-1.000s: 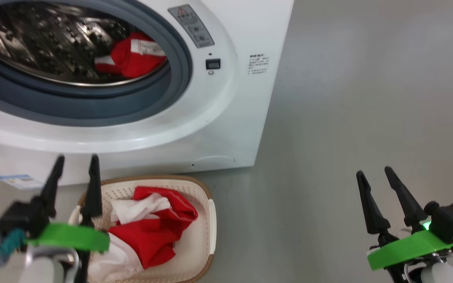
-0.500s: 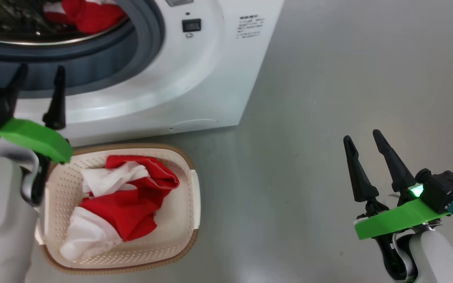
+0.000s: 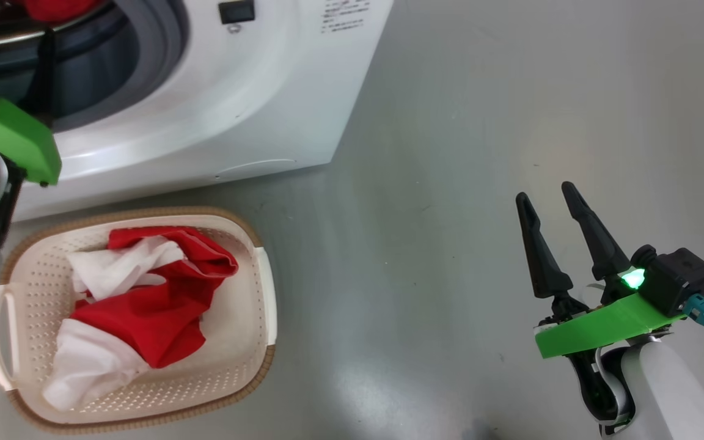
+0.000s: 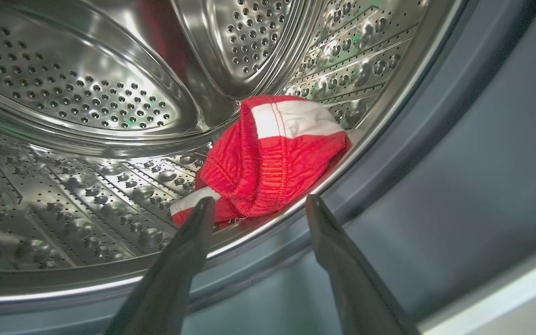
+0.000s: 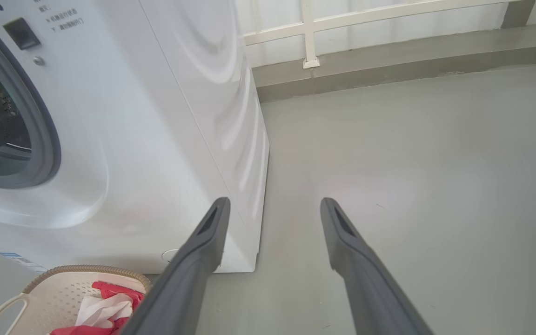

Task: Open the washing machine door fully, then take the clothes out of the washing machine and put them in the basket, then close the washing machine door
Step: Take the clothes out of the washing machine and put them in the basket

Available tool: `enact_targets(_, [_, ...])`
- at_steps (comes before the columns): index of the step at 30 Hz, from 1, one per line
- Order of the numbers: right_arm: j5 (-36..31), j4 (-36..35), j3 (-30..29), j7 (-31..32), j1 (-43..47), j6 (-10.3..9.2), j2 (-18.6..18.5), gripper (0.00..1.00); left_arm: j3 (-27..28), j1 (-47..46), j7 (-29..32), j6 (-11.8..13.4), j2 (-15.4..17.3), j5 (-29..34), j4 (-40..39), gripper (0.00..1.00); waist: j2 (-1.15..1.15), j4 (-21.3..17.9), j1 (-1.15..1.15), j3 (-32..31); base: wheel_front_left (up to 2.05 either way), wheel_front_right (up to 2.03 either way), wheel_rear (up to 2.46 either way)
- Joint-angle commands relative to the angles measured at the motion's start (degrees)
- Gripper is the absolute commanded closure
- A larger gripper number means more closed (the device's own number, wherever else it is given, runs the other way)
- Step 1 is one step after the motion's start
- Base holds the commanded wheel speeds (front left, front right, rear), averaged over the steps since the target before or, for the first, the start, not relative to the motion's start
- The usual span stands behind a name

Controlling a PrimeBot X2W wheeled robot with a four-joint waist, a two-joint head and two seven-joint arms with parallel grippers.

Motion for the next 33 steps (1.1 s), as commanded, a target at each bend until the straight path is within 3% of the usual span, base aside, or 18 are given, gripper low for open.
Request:
enact_targets(1, [-0.02, -1.29, 1.61, -0.36, -0.07, 0.36, 0.04, 0.0, 0.39, -2.15, -0.28, 0.04, 3.38, 0.6, 0.09, 0.0, 0.0, -1.2, 0.0, 1.15, 0.0, 0.0, 0.0])
enact_targets(32, [0.54, -2.03, 2.79, -0.36, -1.54, 0.36, 1.7, 0.0, -13.06, -12.98, -0.28, 0.03, 5.99, -2.77, 5.44, 0.0, 0.0, -5.34, 0.0, 5.7, 0.0, 0.0, 0.0])
enact_targets(33, [0.55, -2.04, 2.76, -0.36, -1.57, 0.36, 1.72, 0.0, -13.31, -13.03, -0.28, 0.03, 6.01, -3.0, 5.39, 0.36, 0.0, -5.38, 0.0, 5.76, 0.0, 0.0, 0.0])
